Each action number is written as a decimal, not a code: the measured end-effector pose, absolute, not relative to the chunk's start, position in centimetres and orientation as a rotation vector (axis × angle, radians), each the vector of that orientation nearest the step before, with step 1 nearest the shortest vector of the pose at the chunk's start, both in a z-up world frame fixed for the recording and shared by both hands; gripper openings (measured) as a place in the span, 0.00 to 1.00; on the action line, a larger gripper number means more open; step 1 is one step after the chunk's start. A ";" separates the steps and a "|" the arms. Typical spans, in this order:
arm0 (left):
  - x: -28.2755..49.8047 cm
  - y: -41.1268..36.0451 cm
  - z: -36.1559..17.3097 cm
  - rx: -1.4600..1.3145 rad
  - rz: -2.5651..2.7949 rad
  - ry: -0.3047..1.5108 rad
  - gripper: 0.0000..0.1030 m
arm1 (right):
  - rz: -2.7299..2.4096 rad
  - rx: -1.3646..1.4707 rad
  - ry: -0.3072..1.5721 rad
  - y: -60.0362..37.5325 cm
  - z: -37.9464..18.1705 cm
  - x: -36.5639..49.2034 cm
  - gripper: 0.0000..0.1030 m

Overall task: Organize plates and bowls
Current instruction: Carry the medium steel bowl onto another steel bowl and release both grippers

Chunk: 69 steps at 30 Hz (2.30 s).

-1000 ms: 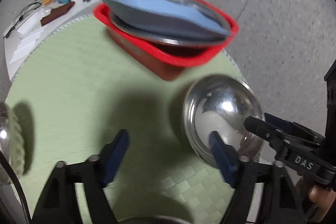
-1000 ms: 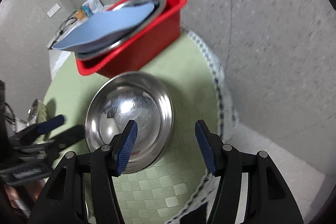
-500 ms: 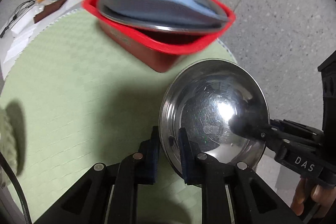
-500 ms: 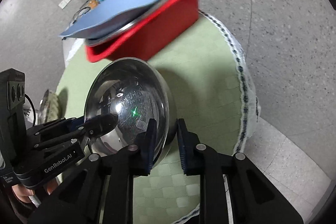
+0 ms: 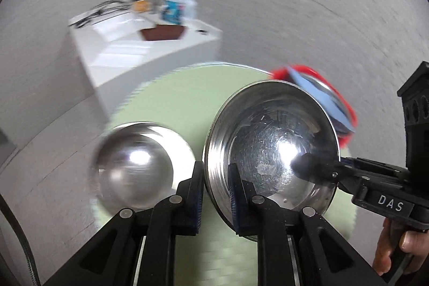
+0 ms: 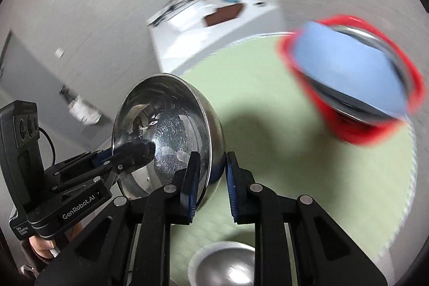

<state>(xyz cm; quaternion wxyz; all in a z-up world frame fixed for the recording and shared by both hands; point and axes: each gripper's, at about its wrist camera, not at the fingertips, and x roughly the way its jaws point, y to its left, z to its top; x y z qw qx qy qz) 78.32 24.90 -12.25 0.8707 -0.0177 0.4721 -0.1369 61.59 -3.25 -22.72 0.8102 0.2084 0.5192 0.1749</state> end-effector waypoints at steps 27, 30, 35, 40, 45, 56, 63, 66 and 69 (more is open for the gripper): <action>84.7 32.6 -20.2 -0.094 -0.186 1.157 0.19 | 0.321 0.075 1.217 11.3 -27.7 68.4 0.21; 84.5 32.5 -20.3 -0.101 -0.189 1.153 0.19 | 0.300 0.040 1.208 11.6 -27.8 68.3 0.21; 84.5 32.6 -20.4 -0.110 -0.192 1.154 0.20 | 0.278 0.033 1.203 11.7 -27.9 68.1 0.25; 84.5 32.8 -20.5 -0.109 -0.183 1.147 0.21 | 0.261 0.088 1.230 11.0 -29.0 68.2 0.32; 84.3 32.9 -20.5 -0.112 -0.181 1.144 0.22 | 0.283 0.208 1.295 10.2 -30.9 68.6 0.32; 83.2 32.4 -19.7 -0.124 -0.208 1.109 0.45 | 0.283 0.224 1.299 10.2 -32.0 68.3 0.31; 81.5 32.4 -18.5 -0.146 -0.162 1.064 0.71 | 0.298 0.232 1.279 9.9 -31.8 67.7 0.37; 80.3 32.0 -17.7 -0.152 -0.133 1.032 0.72 | 0.338 0.289 1.236 8.9 -30.9 67.3 0.47; 78.7 30.8 -17.2 -0.152 -0.098 1.016 0.72 | 0.351 0.281 1.195 7.6 -29.3 66.4 0.48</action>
